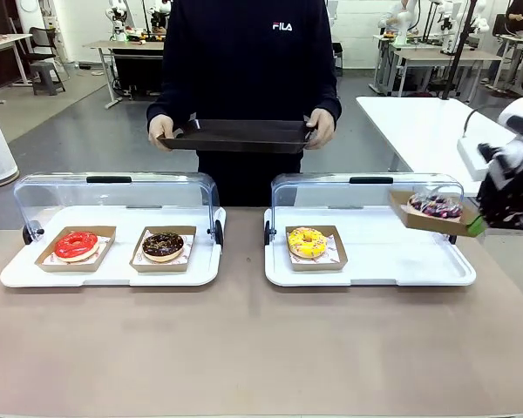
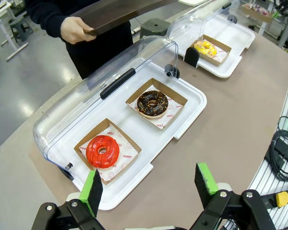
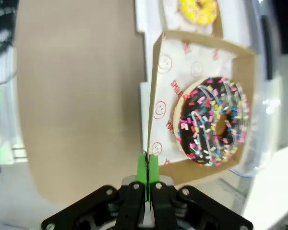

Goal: Provide the desired donut to the person.
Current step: Pick up and lift the Paper togo box containing the Donut pointed at by the person.

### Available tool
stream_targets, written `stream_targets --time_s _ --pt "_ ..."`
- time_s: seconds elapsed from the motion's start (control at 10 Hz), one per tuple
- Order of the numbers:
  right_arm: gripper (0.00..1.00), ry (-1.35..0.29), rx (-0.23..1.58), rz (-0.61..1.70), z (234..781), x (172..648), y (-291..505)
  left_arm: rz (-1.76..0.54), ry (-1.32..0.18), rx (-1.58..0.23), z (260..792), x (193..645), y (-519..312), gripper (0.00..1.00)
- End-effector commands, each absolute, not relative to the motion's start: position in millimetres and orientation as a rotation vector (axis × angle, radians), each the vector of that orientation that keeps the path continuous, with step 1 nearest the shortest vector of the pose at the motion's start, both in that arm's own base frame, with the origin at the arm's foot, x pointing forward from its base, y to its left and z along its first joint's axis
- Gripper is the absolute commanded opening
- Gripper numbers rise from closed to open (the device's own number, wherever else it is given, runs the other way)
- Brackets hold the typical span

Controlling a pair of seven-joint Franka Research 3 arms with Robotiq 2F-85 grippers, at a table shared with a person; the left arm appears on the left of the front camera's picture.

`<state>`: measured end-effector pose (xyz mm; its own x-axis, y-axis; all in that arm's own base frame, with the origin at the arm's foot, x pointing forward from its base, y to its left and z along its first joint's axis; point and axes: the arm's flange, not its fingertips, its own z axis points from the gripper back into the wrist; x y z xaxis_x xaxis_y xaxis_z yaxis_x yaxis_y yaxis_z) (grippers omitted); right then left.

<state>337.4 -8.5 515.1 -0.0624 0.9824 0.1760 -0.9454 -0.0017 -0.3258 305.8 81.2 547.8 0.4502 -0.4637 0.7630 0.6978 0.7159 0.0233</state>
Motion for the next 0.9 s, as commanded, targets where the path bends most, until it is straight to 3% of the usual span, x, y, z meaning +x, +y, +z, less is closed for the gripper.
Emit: stream_targets --time_s 0.0,0.3,0.4,0.8 --pt "0.0 -0.473 -0.16 1.699 526.1 274.3 -1.1 -0.735 -0.838 -0.321 547.9 305.7 81.6 1.0" --pt "0.0 -0.588 -0.183 1.657 546.5 284.9 23.6 -0.735 -0.838 -0.321 547.9 305.7 81.6 1.0" --pt "0.0 -0.52 -0.19 1.705 574.0 279.0 7.9 -0.735 -0.838 -0.321 547.9 305.7 81.6 1.0" --pt "0.0 -0.52 -0.19 1.705 574.0 279.0 7.9 -0.735 -0.838 -0.321 547.9 305.7 81.6 1.0"
